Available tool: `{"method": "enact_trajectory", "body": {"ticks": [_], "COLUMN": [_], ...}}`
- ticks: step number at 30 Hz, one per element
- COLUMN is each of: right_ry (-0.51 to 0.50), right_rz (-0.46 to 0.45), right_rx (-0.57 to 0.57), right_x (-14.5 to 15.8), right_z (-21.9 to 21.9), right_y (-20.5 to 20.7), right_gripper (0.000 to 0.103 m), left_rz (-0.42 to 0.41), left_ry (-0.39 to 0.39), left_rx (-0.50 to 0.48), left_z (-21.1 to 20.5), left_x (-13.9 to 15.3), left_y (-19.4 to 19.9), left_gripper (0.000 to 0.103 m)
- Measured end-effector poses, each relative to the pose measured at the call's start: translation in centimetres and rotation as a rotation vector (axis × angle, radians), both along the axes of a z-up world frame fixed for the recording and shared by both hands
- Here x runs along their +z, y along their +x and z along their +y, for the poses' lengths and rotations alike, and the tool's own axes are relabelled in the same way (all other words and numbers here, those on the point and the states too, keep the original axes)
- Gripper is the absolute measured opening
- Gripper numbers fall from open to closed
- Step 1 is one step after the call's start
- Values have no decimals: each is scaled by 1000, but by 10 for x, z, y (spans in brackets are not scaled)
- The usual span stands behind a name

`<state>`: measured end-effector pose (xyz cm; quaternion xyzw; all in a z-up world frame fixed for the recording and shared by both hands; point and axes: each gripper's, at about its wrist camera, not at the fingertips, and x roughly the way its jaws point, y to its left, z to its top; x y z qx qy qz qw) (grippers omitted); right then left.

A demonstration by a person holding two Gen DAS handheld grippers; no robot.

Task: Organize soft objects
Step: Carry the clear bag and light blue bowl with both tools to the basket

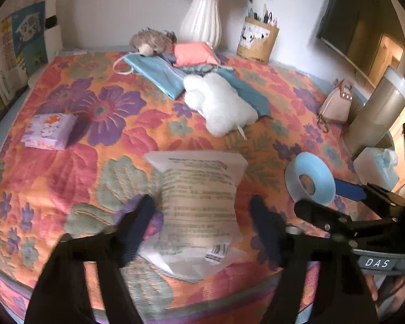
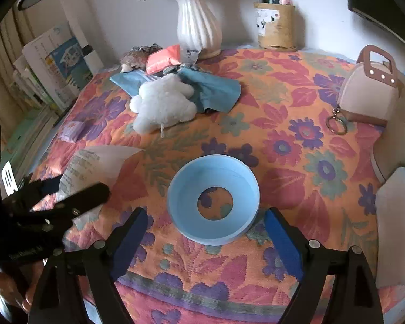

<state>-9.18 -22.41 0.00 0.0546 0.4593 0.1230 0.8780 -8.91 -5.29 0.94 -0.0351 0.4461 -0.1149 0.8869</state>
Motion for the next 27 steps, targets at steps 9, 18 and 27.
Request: {"method": "enact_trajectory", "body": {"ticks": [9, 18, 27], "right_ry": [12, 82, 256], "right_rz": [-42, -123, -77], "right_rx": [-3, -114, -49], "right_x": [25, 90, 63], "right_z": [-7, -85, -118], "right_y": [-14, -44, -51], "right_gripper": [58, 31, 72], "left_rz": [-94, -191, -125], "left_ry": [18, -79, -153], "left_rx": [-120, -212, -131], "left_z": [-34, -85, -72], "left_x": [37, 87, 71], "left_y": [-21, -35, -10], "left_gripper": [34, 34, 34]}}
